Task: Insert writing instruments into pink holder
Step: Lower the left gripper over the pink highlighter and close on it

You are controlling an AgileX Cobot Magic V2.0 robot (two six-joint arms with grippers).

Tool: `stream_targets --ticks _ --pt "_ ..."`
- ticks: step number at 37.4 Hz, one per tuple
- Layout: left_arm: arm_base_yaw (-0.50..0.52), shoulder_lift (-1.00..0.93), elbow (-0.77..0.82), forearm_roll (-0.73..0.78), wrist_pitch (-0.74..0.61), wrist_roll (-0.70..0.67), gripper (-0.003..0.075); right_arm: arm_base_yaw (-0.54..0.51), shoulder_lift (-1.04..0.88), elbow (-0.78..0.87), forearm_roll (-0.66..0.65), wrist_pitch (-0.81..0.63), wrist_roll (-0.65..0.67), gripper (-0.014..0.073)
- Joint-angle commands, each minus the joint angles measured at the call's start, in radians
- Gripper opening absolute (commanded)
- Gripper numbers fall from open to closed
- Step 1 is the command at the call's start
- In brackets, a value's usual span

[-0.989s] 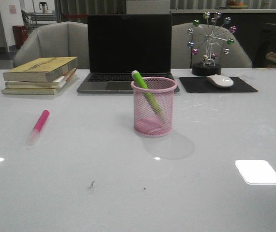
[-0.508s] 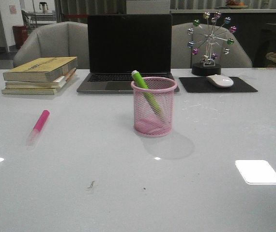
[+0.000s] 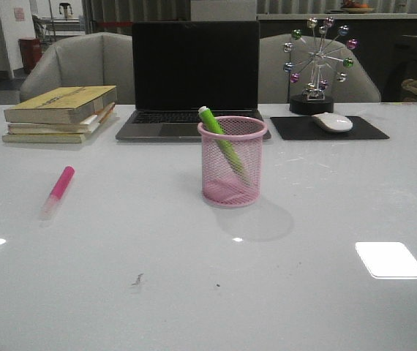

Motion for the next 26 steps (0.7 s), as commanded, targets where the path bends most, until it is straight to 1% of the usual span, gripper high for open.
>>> stream_targets --ticks 1,14,20,26 --pt "-0.007 0.064 -0.073 -0.003 -0.037 0.002 0.0332 -0.006 0.002 -0.025 -0.006 -0.067 -0.002 0.0416" --pt "-0.007 0.351 -0.156 -0.016 -0.046 0.002 0.0332 -0.006 0.002 -0.025 -0.006 -0.038 -0.002 0.0416" --pt "-0.007 0.423 -0.156 -0.016 -0.118 0.002 0.0332 -0.006 0.002 -0.025 -0.006 -0.038 -0.002 0.0416" --pt "-0.007 0.485 -0.156 -0.048 -0.120 0.002 0.0332 -0.006 0.002 -0.022 -0.006 -0.033 -0.002 0.0416"
